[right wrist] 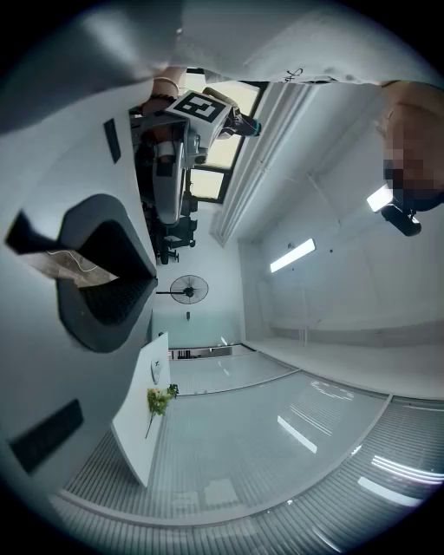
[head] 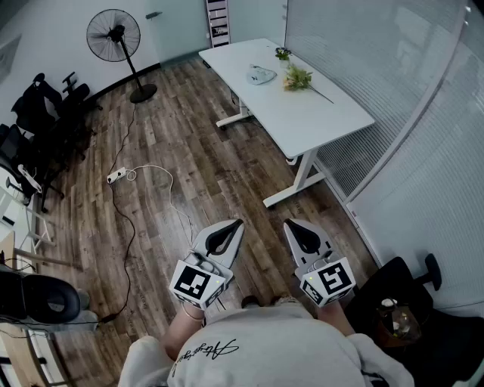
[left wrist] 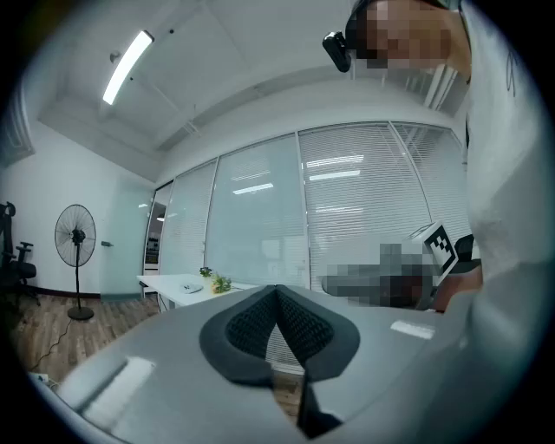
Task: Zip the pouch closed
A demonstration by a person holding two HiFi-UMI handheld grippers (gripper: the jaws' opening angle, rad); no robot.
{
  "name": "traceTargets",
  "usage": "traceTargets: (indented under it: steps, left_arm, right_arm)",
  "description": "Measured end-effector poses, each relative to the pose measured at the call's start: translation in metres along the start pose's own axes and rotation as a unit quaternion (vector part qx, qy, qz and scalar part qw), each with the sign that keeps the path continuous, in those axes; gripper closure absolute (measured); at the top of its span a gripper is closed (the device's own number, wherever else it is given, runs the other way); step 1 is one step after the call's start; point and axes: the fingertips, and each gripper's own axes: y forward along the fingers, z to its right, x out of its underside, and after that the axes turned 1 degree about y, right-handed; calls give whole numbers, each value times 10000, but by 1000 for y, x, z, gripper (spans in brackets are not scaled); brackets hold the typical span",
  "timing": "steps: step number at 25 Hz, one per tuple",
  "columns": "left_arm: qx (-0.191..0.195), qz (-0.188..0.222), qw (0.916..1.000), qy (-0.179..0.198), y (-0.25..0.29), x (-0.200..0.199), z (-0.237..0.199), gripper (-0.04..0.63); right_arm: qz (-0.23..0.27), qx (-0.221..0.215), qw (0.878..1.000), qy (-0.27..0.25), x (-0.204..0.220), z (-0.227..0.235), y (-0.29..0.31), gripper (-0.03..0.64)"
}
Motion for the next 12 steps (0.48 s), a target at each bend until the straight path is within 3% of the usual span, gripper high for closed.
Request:
traceTargets:
  steps: [12]
  left_arm:
    - [106, -12, 9999, 68, -5, 2, 2, 598]
  right_arm:
    - [41, 34, 10000, 8, -4, -6, -3, 617]
